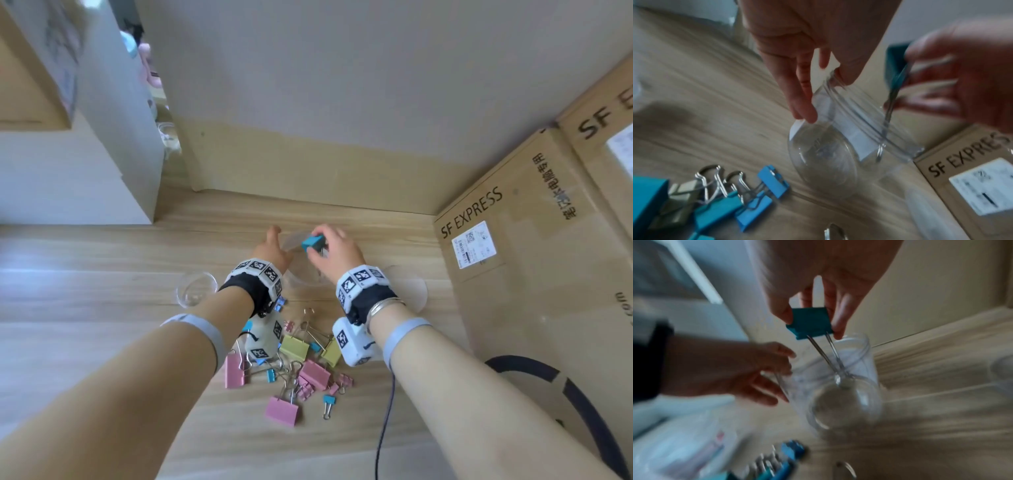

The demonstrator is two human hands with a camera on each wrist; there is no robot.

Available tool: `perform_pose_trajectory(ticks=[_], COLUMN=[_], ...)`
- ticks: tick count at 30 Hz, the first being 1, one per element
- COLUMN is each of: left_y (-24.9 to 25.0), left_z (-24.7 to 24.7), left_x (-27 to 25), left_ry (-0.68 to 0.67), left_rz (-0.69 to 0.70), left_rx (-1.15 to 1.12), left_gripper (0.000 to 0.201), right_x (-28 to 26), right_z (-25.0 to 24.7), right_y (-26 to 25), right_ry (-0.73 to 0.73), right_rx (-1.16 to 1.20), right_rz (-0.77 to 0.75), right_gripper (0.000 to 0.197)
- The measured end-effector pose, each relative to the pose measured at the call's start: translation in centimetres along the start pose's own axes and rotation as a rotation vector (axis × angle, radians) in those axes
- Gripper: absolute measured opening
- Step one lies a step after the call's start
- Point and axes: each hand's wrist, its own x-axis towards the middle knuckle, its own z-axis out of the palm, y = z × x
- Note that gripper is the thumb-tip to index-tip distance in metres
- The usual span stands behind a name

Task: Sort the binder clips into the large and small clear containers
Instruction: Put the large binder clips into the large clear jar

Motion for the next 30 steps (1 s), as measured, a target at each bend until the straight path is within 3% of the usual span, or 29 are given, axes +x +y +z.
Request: perform_pose_trajectory(ticks=[4, 8, 11, 13, 16, 19, 22, 28, 30], left_y=[-0.8, -1.2, -1.5, -1.9, -2.0, -2.1, -2.3, -2.3, -2.3], left_z=[0.1, -0.2, -0.8, -1.1, -1.3, -1.2, -1.1, -1.1, -1.1], left_x=[0.0, -0.2, 0.0, 0.1, 0.1, -0.1, -0.3, -0.3, -0.3], left_ry=[-0.109, -0.069, -0.025, -0.01, -0.01, -0.017, -0.009, -0.001, 0.003], left_rz=[-0.033, -0.071, -0.102, -0.118, -0.109, -0.081, -0.056, -0.039, -0.043], left_rx=[0.056, -0.024, -0.051, -0.037, -0.024, -0.016, -0.003, -0.006, -0.005], left_gripper=[0.051, 0.047, 0.045, 0.046, 0.045, 0.044, 0.044, 0.043, 0.043], right_x=[-0.4, -0.9, -1.6, -2.4, -4.0, -5.1, -5.2, -5.0, -5.0], right_z=[2.1, 1.6, 0.2, 0.2, 2.2, 4.3, 5.2, 5.1, 5.0], right_y=[0.4, 0.8, 1.8, 2.6, 3.6, 3.9, 3.7, 3.6, 3.9], right_ry=[-0.169, -0.022, 0.009, -0.144, -0.51, -0.703, -0.711, -0.656, -0.644], right_rx=[-0.258, -0.105, -0.06, -0.11, -0.227, -0.327, -0.35, -0.329, -0.302], right_rz=[-0.022, -0.07, 0.045, 0.136, 0.212, 0.212, 0.217, 0.177, 0.169], right_gripper=[0.032, 0.022, 0.006, 0.006, 0.008, 0.028, 0.027, 0.001, 0.014])
